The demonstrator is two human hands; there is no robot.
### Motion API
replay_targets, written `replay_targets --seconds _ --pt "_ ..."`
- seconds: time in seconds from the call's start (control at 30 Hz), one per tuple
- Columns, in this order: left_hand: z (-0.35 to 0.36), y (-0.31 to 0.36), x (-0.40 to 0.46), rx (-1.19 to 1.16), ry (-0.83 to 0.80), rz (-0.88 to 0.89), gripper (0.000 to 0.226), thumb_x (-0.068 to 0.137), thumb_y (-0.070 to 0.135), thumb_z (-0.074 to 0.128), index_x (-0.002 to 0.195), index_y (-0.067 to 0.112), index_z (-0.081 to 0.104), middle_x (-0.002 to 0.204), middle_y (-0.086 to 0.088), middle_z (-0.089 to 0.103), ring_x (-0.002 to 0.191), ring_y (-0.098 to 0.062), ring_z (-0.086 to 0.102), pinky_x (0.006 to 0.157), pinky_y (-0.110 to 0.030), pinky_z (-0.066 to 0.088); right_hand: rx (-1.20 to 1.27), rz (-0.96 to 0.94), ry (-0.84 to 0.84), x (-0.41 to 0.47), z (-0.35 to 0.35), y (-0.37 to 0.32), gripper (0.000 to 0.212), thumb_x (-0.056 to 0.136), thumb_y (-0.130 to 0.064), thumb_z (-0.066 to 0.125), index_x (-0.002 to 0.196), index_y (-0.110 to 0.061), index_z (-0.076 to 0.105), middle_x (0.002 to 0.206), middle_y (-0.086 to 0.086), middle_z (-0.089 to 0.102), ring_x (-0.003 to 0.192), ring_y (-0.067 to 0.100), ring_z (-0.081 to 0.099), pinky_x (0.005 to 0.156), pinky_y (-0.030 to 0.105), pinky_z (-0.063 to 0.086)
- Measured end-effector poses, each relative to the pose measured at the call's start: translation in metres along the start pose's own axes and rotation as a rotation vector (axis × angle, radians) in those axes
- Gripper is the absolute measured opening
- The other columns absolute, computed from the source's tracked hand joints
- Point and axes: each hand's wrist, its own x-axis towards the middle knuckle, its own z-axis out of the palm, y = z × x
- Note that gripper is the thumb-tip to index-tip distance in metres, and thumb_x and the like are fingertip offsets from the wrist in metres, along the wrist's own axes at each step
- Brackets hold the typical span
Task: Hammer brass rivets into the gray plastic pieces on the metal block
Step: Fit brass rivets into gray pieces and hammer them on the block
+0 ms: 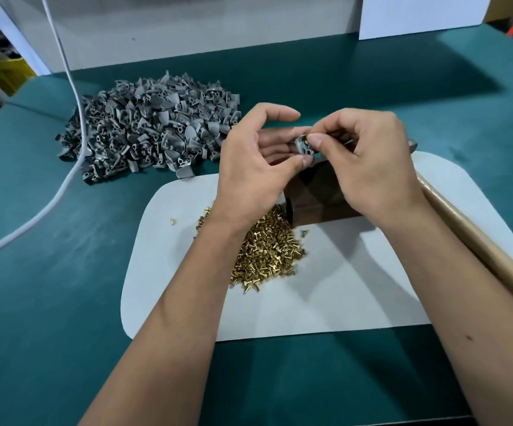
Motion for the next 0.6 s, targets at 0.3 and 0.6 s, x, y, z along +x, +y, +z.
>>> replay_targets --seconds 0.3,0.6 --pt "0.0045 0.0037 -0.0024 0.047 0.036 0.051 0.046 0.076 -0.011 0.082 0.110 0.006 0.057 0.105 -0.004 0.077 0.104 -0.010 0.074 0.088 -0.032 0.061 0.019 0.072 -0.031 0.0025 -0.0008 0.0037 0.009 0.092 -0.019 0.071 0.087 -0.023 0.077 0.082 -0.013 0.073 0.076 0.002 0.065 0.075 0.017 0.049" --pt "0.0041 -0.0012 0.0006 0.043 0.042 0.051 0.033 0.078 -0.007 0.082 0.100 0.009 0.065 0.101 -0.007 0.077 0.095 -0.017 0.076 0.088 -0.033 0.061 0.132 0.089 0.045 0.0029 -0.0013 0.0045 0.007 0.093 -0.021 0.071 0.088 -0.023 0.077 0.083 -0.011 0.074 0.078 0.003 0.068 0.077 0.025 0.055"
